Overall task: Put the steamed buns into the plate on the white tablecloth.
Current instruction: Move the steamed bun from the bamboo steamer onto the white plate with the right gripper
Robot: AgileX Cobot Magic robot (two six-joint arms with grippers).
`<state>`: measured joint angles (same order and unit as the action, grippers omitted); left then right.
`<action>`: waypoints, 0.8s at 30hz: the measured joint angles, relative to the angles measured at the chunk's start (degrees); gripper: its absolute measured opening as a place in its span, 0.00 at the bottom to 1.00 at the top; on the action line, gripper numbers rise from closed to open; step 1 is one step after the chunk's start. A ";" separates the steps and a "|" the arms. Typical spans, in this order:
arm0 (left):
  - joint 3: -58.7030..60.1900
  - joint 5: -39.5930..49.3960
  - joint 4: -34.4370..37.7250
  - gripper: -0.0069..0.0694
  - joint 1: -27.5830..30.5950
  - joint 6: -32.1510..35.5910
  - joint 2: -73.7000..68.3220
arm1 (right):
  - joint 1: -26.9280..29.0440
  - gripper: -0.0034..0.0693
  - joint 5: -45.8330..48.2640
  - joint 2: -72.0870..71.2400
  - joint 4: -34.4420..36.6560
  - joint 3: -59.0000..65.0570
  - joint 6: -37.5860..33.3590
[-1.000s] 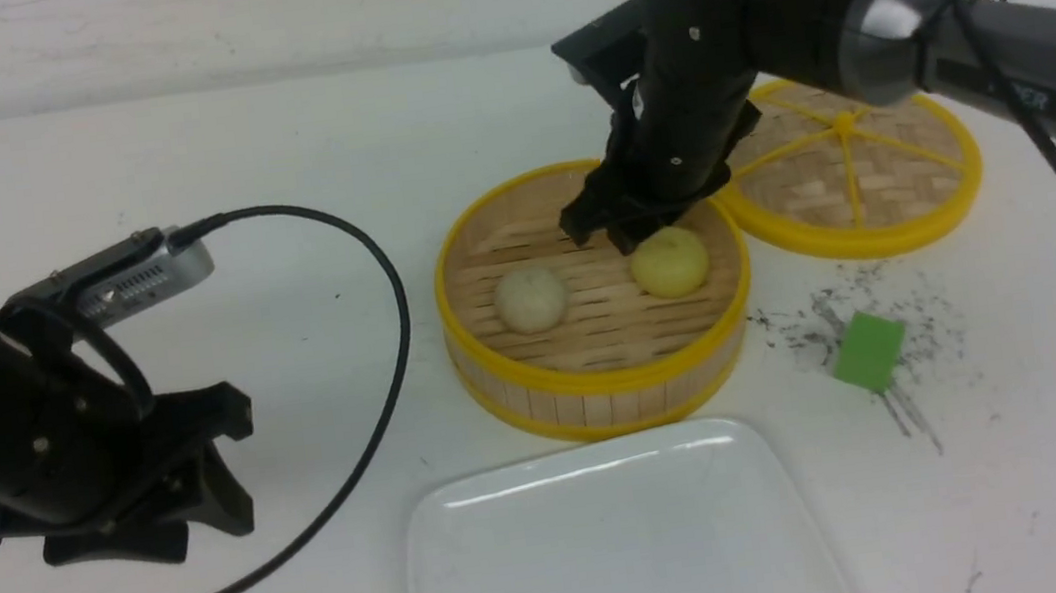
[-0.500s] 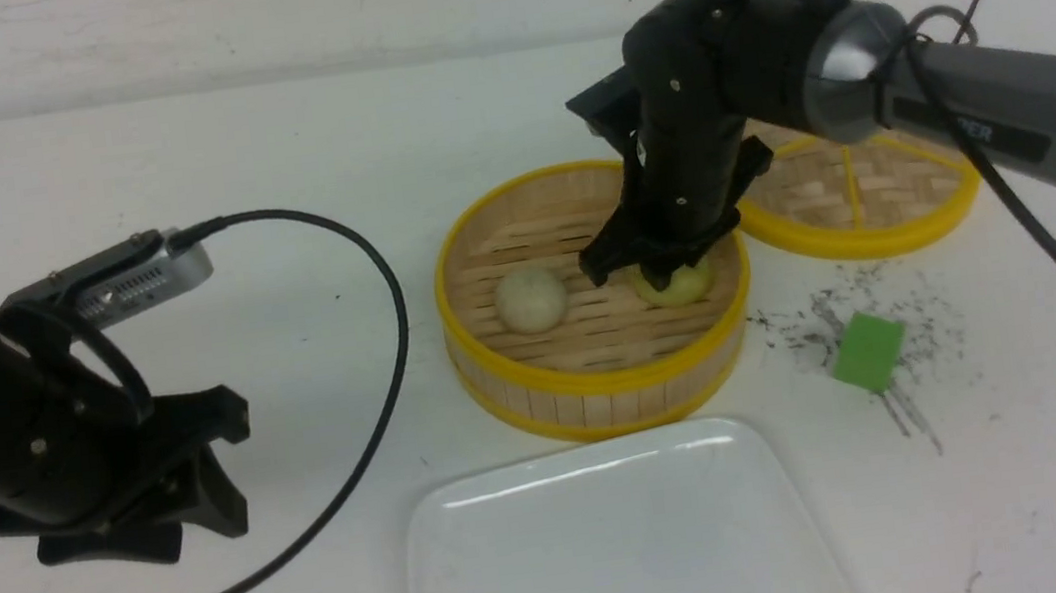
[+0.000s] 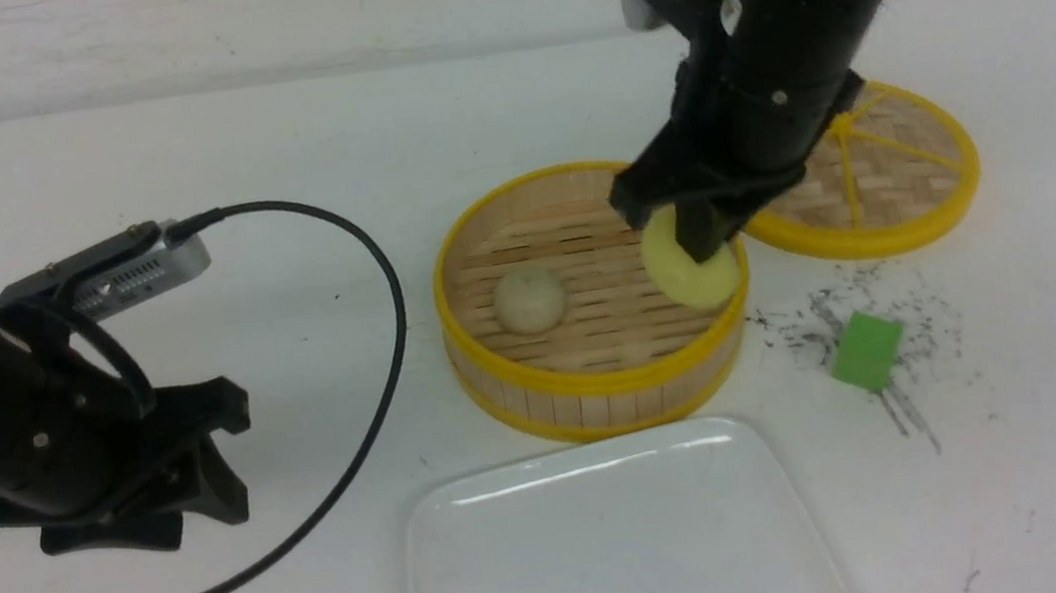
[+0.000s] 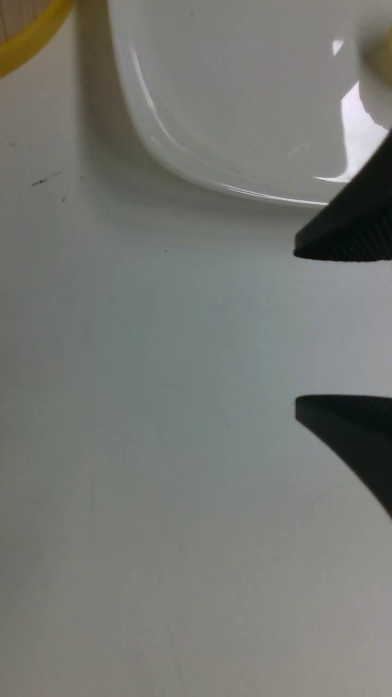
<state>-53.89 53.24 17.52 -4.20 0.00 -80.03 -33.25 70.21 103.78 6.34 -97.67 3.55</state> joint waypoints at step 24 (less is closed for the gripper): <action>0.00 -2.86 1.88 0.56 0.00 0.00 0.00 | -7.14 0.46 -16.92 -4.52 2.50 30.83 -2.83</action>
<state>-53.89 50.38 19.41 -4.20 0.00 -80.03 -40.39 53.30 99.26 8.83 -66.83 0.72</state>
